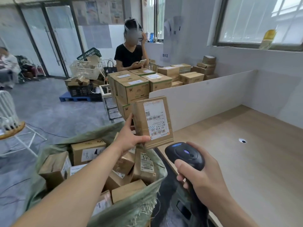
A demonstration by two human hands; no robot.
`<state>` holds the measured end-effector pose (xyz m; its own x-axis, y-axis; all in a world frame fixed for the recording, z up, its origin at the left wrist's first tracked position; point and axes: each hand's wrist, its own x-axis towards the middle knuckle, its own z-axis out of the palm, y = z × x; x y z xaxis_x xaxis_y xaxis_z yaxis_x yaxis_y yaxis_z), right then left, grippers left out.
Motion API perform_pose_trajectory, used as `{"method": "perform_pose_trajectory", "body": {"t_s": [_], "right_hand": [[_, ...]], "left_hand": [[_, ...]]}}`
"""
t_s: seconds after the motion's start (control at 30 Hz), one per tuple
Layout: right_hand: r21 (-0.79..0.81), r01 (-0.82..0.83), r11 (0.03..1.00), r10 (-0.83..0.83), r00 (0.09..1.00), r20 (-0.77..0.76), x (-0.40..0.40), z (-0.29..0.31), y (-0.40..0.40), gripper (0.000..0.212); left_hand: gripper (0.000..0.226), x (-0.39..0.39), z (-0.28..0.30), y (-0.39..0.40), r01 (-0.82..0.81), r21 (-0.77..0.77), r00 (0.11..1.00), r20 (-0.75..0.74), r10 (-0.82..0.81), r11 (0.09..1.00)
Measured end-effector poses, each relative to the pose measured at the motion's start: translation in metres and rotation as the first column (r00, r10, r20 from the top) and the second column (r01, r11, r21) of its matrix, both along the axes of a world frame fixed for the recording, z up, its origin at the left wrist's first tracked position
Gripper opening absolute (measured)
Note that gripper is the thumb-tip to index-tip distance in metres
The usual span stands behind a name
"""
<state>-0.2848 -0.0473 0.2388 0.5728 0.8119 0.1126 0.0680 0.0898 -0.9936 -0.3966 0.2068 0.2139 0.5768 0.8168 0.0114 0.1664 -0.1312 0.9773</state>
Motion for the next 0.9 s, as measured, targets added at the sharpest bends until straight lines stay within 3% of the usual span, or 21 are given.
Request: {"method": "perform_pose_trajectory", "body": {"t_s": [0.13, 0.27, 0.37, 0.47, 0.63, 0.77, 0.9], "right_hand": [[0.0, -0.019, 1.0, 0.019, 1.0, -0.005, -0.007, -0.001, 0.02, 0.068], [0.035, -0.079, 0.996, 0.079, 0.997, 0.008, -0.011, 0.004, 0.032, 0.056], [0.023, -0.112, 0.993, 0.111, 0.994, 0.017, -0.017, 0.005, 0.041, 0.068], [0.001, -0.146, 0.989, 0.146, 0.989, 0.01, -0.024, 0.002, 0.051, 0.072], [-0.031, -0.188, 0.982, 0.187, 0.982, -0.019, -0.037, -0.008, 0.062, 0.071], [-0.057, -0.195, 0.979, 0.193, 0.98, -0.042, -0.045, -0.012, 0.067, 0.079], [-0.073, -0.182, 0.98, 0.179, 0.983, -0.047, -0.046, -0.016, 0.068, 0.068]], "left_hand": [[0.13, -0.016, -0.004, 0.019, -0.009, -0.017, 1.0, 0.009, 0.01, 1.0], [0.125, -0.038, -0.008, 0.03, -0.057, -0.037, 0.998, -0.001, 0.057, 0.998], [0.118, -0.058, -0.01, 0.04, -0.093, -0.08, 0.996, -0.007, 0.093, 0.992], [0.131, -0.083, -0.017, 0.047, -0.118, -0.12, 0.991, -0.078, 0.109, 0.986], [0.095, -0.125, -0.046, 0.049, -0.186, -0.238, 0.972, -0.185, 0.144, 0.953], [0.091, -0.137, -0.079, 0.044, -0.238, -0.331, 0.952, -0.263, 0.153, 0.913], [0.072, -0.125, -0.107, 0.03, -0.209, -0.416, 0.935, -0.351, 0.056, 0.885]]}}
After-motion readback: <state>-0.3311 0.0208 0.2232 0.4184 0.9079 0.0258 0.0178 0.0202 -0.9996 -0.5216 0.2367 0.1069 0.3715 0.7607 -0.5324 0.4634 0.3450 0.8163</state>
